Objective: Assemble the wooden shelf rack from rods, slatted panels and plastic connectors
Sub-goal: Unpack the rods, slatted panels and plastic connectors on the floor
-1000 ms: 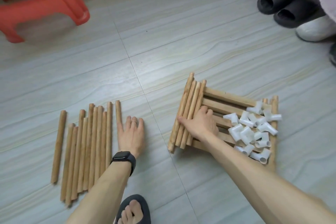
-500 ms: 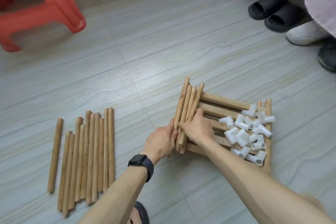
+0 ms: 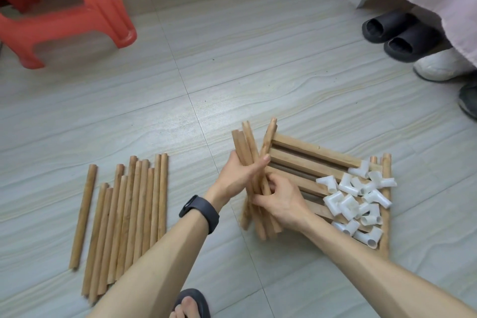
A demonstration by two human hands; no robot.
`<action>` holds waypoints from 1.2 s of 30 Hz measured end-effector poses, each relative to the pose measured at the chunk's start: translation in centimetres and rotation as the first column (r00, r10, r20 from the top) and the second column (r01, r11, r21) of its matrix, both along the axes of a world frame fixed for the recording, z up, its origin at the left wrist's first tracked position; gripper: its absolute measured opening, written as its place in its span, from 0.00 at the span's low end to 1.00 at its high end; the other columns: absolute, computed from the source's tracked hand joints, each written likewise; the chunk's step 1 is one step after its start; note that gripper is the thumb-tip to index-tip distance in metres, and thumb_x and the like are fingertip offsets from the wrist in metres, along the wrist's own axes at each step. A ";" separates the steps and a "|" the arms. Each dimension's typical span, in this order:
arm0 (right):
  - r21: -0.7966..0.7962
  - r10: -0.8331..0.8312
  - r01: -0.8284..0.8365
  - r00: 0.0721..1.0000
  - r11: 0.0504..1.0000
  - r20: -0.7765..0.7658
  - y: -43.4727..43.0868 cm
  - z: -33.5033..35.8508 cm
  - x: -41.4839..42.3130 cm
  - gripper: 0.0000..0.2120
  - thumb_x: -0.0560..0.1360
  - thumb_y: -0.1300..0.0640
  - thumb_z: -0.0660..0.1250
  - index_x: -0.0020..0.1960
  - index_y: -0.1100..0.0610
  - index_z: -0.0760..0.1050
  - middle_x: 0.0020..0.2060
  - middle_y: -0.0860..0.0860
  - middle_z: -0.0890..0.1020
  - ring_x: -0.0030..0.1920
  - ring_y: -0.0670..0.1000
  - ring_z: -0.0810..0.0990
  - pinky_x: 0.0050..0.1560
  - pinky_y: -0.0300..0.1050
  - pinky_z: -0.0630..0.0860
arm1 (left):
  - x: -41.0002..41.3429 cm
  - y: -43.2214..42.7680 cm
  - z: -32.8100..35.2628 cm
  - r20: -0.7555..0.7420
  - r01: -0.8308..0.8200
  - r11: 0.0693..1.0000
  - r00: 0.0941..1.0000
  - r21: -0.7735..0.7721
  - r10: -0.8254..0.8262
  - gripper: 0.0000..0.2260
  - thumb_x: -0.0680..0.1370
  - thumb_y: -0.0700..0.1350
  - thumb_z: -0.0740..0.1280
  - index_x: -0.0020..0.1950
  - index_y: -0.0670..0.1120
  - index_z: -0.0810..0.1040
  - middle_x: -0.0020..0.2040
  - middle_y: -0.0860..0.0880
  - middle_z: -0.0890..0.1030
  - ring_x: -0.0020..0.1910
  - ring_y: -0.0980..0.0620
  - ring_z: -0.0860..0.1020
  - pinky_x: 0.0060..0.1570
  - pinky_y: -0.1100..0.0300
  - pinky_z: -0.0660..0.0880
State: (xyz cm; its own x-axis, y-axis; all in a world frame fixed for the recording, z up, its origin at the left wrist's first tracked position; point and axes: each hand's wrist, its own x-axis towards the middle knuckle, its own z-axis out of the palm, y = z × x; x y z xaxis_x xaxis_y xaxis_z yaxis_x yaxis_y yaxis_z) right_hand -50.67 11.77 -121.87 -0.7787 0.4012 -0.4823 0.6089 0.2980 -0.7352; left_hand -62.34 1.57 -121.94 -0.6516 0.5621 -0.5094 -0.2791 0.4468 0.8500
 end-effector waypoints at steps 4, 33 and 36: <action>-0.130 0.125 -0.125 0.992 0.984 -0.009 -2.0 1.0 -1.9 0.15 0.65 0.40 0.74 0.49 0.45 0.81 0.41 0.42 0.87 0.44 0.41 0.85 0.51 0.50 0.82 | -1.4 -1.0 1.5 0.091 -0.182 0.983 0.980 0.030 0.179 0.16 0.79 0.42 0.69 0.64 0.43 0.69 0.53 0.42 0.80 0.40 0.49 0.84 0.45 0.52 0.82; 0.217 0.668 -0.759 0.646 0.614 0.369 -13.0 -4.1 -4.1 0.41 0.79 0.30 0.52 0.83 0.49 0.43 0.82 0.52 0.42 0.82 0.56 0.41 0.80 0.56 0.47 | -6.2 -25.1 -3.8 -0.302 -0.198 0.579 0.949 -0.791 -0.089 0.38 0.81 0.63 0.58 0.81 0.60 0.35 0.83 0.45 0.46 0.81 0.39 0.52 0.75 0.36 0.58; 0.258 0.626 -0.693 0.720 0.673 0.300 -11.6 -1.9 -4.3 0.40 0.80 0.32 0.55 0.83 0.51 0.48 0.83 0.52 0.47 0.82 0.54 0.47 0.80 0.52 0.52 | -5.3 -24.0 -2.0 -0.319 -0.174 0.624 0.939 -0.762 -0.128 0.37 0.82 0.54 0.61 0.81 0.61 0.37 0.83 0.44 0.48 0.80 0.40 0.54 0.76 0.40 0.60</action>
State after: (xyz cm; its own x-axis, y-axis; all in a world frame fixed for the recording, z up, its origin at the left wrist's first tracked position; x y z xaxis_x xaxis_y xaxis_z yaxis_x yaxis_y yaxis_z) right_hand -55.02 0.21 -123.72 -0.8189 -0.0276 -0.5733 0.2616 0.8711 -0.4157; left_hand -67.66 -22.45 -123.94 -0.8608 0.0413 -0.5073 -0.0876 0.9698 0.2276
